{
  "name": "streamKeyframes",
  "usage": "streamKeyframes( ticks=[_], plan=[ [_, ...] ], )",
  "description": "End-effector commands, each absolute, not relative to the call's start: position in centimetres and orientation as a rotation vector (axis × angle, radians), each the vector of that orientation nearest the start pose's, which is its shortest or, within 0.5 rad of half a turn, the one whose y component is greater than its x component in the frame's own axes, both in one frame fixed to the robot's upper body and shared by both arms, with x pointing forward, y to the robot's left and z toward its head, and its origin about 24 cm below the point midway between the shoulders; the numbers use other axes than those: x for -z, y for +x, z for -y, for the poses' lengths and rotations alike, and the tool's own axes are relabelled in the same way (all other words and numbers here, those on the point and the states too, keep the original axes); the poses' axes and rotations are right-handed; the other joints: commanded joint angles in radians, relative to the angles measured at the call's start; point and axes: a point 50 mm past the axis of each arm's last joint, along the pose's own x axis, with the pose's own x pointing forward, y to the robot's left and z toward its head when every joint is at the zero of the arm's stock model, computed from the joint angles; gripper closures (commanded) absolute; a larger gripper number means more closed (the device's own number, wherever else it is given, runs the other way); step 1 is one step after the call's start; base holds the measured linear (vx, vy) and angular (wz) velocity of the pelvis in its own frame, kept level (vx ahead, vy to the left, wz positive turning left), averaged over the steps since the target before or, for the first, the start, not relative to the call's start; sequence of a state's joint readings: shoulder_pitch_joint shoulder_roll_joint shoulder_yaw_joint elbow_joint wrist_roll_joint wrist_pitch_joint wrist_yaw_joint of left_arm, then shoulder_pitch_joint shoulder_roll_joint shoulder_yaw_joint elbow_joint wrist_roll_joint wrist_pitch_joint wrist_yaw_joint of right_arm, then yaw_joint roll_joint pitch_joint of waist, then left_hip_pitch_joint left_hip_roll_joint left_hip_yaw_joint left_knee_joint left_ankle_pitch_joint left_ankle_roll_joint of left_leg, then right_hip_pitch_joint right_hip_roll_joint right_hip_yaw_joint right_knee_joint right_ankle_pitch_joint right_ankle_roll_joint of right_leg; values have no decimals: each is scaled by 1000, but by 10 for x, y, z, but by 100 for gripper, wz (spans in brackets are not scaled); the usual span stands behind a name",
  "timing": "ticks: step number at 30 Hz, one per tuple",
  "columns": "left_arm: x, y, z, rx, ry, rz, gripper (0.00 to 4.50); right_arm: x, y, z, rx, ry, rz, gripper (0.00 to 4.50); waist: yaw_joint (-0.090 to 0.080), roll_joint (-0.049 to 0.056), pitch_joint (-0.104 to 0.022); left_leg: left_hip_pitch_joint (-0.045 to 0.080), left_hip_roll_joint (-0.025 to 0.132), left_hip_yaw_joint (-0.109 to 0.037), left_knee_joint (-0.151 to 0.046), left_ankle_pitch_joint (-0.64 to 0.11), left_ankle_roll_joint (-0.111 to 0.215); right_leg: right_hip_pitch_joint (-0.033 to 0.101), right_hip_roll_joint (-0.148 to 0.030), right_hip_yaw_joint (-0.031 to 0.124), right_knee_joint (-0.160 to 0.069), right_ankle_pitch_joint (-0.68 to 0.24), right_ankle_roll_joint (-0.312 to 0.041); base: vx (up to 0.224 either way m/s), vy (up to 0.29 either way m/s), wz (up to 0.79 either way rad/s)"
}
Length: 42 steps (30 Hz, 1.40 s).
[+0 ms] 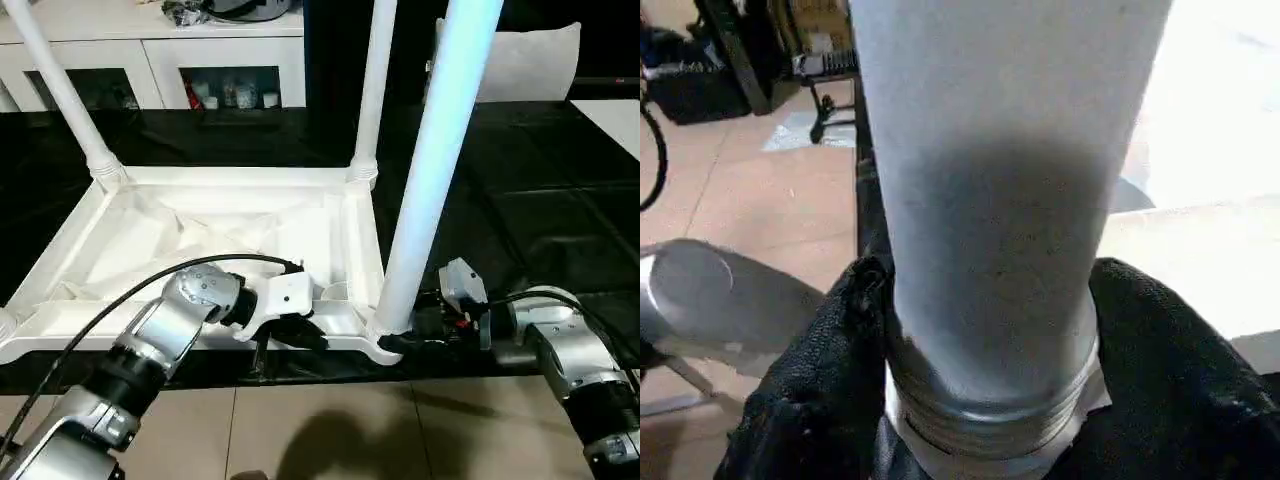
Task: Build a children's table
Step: Rotate leg to tighten
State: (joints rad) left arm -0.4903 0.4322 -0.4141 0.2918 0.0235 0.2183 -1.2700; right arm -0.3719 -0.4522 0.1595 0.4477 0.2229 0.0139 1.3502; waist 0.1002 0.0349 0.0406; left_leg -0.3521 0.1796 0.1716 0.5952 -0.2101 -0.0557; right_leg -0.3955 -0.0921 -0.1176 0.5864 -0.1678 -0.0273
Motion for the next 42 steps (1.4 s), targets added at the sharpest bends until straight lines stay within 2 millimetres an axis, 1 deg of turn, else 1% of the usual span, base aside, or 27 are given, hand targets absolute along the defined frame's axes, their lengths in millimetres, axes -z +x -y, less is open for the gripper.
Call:
streamKeyframes(
  ticks=[1, 2, 3, 4, 6, 7, 9, 10, 11, 12, 13, 14, 15, 16, 17, 19, 21, 24, 25, 26, 27, 29, 30, 35, 36, 39, 42],
  plan=[
    [-48, 283, -93, 1392, 361, -498, 450, -30, 290, 154, -1166, -56, -367, 185, -6, -9, -50, -3, 58, -15, -75, -157, 76, 53, -69, 59, -70, -293, -206, 0, 0, 0],
    [-48, 284, -91, 1370, 345, -497, 450, -28, 292, 152, -1126, -46, -378, 185, -12, -9, -51, -1, 57, -15, -75, -170, 60, 54, -69, 59, -68, -316, -199, 0, 0, 0],
    [-50, 286, -84, 1312, 300, -485, 450, -23, 301, 143, -1004, -13, -390, 185, -19, -11, -47, 0, 51, -17, -76, -203, 41, 54, -72, 56, -80, -403, -171, 0, 0, 0],
    [-50, 286, -84, 1312, 300, -485, 450, -23, 301, 143, -1004, -13, -390, 185, -34, -10, -45, -7, 47, -24, -81, -228, 20, 61, -73, 48, -86, -473, -141, 0, 0, 0],
    [-51, 287, -81, 1292, 282, -478, 450, -21, 304, 139, -955, 5, -387, 185, -51, -12, -46, 1, 45, -25, -79, -262, 18, 53, -73, 48, -97, -520, -112, 0, 0, 0],
    [-51, 289, -75, 1259, 279, -469, 450, -19, 309, 133, -887, 11, -389, 185, -63, -13, -46, -2, 45, -26, -78, -271, 20, 52, -71, 48, -97, -516, -111, 0, 0, 0],
    [-52, 291, -69, 1224, 278, -462, 450, -17, 313, 128, -819, 12, -395, 185, -71, -12, -47, -4, 42, -27, -76, -278, 28, 52, -71, 45, -102, -526, -102, 0, 0, 0],
    [-53, 294, -62, 1176, 269, -452, 450, -15, 319, 123, -743, 7, -402, 185, -73, -9, -46, 0, 42, -26, -76, -278, 30, 46, -71, 45, -105, -522, -106, 0, 0, 0],
    [-55, 298, -54, 1122, 252, -435, 450, -15, 325, 117, -670, 14, -392, 185, -79, -11, -45, 0, 41, -25, -75, -284, 30, 45, -68, 44, -106, -524, -108, 0, 0, 0],
    [-55, 298, -54, 1122, 252, -435, 450, -15, 325, 117, -670, 14, -392, 185, -80, -7, -45, 3, 41, -25, -74, -288, 25, 42, -69, 43, -106, -527, -111, 0, 0, 0],
    [-57, 302, -47, 1071, 239, -422, 450, -17, 329, 112, -615, 38, -371, 185, -85, -9, -46, 5, 37, -24, -71, -293, 27, 42, -69, 40, -111, -541, -106, 0, 0, 0],
    [-59, 304, -41, 1031, 228, -408, 450, -20, 332, 107, -586, 64, -344, 185, -85, -8, -46, 5, 38, -24, -72, -293, 30, 41, -69, 40, -113, -540, -104, 0, 0, 0],
    [-59, 304, -40, 1026, 225, -404, 450, -20, 332, 106, -587, 69, -336, 130, -85, -7, -48, 2, 43, -25, -74, -287, 34, 43, -69, 41, -111, -512, -107, 0, 0, 0],
    [-60, 303, -37, 1017, 221, -401, 450, -22, 332, 104, -589, 73, -326, 116, -83, -7, -50, 1, 44, -27, -75, -279, 36, 45, -69, 42, -109, -489, -111, 0, 0, 0],
    [-61, 303, -36, 1022, 226, -403, 450, -23, 332, 103, -594, 69, -319, 116, -82, -8, -53, -6, 47, -28, -78, -257, 44, 50, -68, 45, -99, -423, -127, 0, 0, 0],
    [-58, 302, -42, 1029, 272, -411, 450, -23, 329, 108, -619, 72, -306, 109, -79, -6, -56, -4, 51, -26, -78, -245, 54, 48, -67, 51, -90, -349, -156, 0, 0, 0],
    [-56, 303, -47, 1036, 299, -414, 450, -23, 327, 114, -632, 57, -292, 72, -69, -6, -59, -6, 49, -19, -73, -192, 74, 52, -68, 56, -78, -249, -197, 0, 0, 0],
    [-55, 304, -57, 1057, 340, -408, 450, -25, 323, 130, -684, -10, -259, 69, -53, -10, -66, -12, 46, -17, -65, -121, 100, 60, -70, 56, -67, -180, -205, 0, 0, 0],
    [-54, 304, -59, 1058, 345, -412, 450, -26, 322, 133, -699, -22, -251, 61, -50, -8, -66, -13, 47, -16, -64, -97, 114, 58, -70, 56, -63, -146, -217, 0, 0, 0],
    [-54, 304, -62, 1060, 348, -415, 450, -28, 321, 137, -721, -33, -244, 42, -50, -8, -66, -14, 48, -16, -64, -90, 118, 59, -70, 56, -63, -140, -220, 0, 0, 0],
    [-52, 304, -66, 1076, 361, -424, 450, -31, 319, 145, -755, -51, -230, 32, -46, -3, -65, -13, 48, -15, -62, -85, 124, 59, -69, 56, -61, -135, -224, 0, 0, 0],
    [-52, 303, -68, 1087, 370, -430, 450, -33, 317, 151, -776, -64, -220, 26, -43, -7, -65, -12, 49, -15, -62, -89, 127, 59, -67, 55, -63, -142, -220, 0, 0, 0],
    [-50, 302, -73, 1114, 388, -440, 450, -37, 315, 158, -814, -83, -210, 5, -37, -3, -63, -11, 51, -16, -64, -105, 129, 58, -67, 54, -65, -162, -221, 0, 0, 0],
    [-44, 295, -90, 1284, 491, -480, 450, -54, 302, 181, -1004, -168, -188, 5, -30, -7, -58, -8, 52, -16, -68, -159, 124, 58, -67, 55, -73, -231, -200, 0, 0, 0],
    [-43, 290, -96, 1372, 524, -480, 450, -58, 297, 186, -1076, -207, -181, 5, -29, -8, -58, -9, 51, -16, -68, -165, 120, 58, -68, 55, -75, -249, -192, 0, 0, 0],
    [-42, 286, -104, 1459, 569, -501, 450, -63, 294, 189, -1138, -225, -177, 5, -26, -5, -57, -5, 54, -16, -71, -176, 110, 55, -68, 55, -76, -272, -192, 0, 0, 0],
    [-43, 286, -109, 1498, 596, -515, 450, -65, 292, 188, -1203, -229, -189, 20, -17, -3, -60, -1, 57, -15, -70, -161, 103, 54, -67, 56, -70, -243, -204, 0, 0, 0]
  ],
)
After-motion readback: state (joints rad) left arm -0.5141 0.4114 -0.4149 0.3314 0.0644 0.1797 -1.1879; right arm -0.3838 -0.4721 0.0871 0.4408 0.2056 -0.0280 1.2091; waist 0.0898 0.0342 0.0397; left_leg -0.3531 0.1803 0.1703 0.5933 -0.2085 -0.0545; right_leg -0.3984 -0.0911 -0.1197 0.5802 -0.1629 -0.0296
